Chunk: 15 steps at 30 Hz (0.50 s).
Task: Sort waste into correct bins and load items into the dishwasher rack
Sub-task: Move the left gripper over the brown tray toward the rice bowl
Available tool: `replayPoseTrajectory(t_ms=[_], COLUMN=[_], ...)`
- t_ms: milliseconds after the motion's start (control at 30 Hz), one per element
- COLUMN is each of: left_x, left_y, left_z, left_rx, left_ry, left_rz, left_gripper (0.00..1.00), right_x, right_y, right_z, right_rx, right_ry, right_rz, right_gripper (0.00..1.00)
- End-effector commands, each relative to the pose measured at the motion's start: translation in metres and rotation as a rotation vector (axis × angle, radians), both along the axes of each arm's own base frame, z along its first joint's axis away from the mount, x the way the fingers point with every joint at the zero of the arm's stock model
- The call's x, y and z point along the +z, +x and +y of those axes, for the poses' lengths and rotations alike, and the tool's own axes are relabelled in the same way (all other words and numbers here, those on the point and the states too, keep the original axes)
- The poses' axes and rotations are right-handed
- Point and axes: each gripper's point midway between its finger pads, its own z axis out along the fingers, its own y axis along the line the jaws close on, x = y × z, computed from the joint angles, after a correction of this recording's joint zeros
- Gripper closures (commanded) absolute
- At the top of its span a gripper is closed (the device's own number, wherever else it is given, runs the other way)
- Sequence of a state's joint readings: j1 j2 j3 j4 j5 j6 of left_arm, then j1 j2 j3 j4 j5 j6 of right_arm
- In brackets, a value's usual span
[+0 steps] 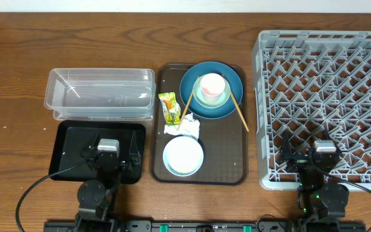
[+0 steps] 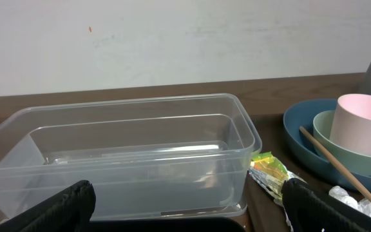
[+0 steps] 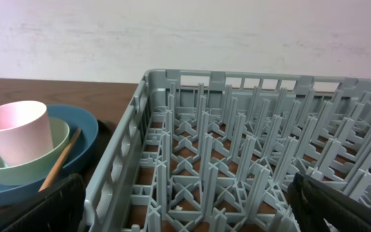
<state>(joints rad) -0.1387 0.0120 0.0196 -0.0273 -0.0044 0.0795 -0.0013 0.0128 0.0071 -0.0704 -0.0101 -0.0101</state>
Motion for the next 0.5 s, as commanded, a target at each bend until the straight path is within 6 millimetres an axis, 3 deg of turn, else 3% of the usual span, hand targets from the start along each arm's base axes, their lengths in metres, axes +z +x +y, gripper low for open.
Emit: replayPoseTrajectory(t_ms=[0,467], left_x=[-0.0157,-0.0156], left_y=[-0.0004,-0.0007], left_z=[0.0144,0.009], left_rx=[0.066,0.044], left_ry=[0.024,0.024], left_rz=[0.047,0.046], left_gripper=[0.05,0.05], right_x=[-0.0011,-0.0011], right_y=[-0.0002,-0.0002], right_z=[0.0034,0.0034], right_rx=[0.012,0.012], right_ry=[0.013,0.013], right_rz=[0.003,0.003], right_gripper=[0.01,0.01])
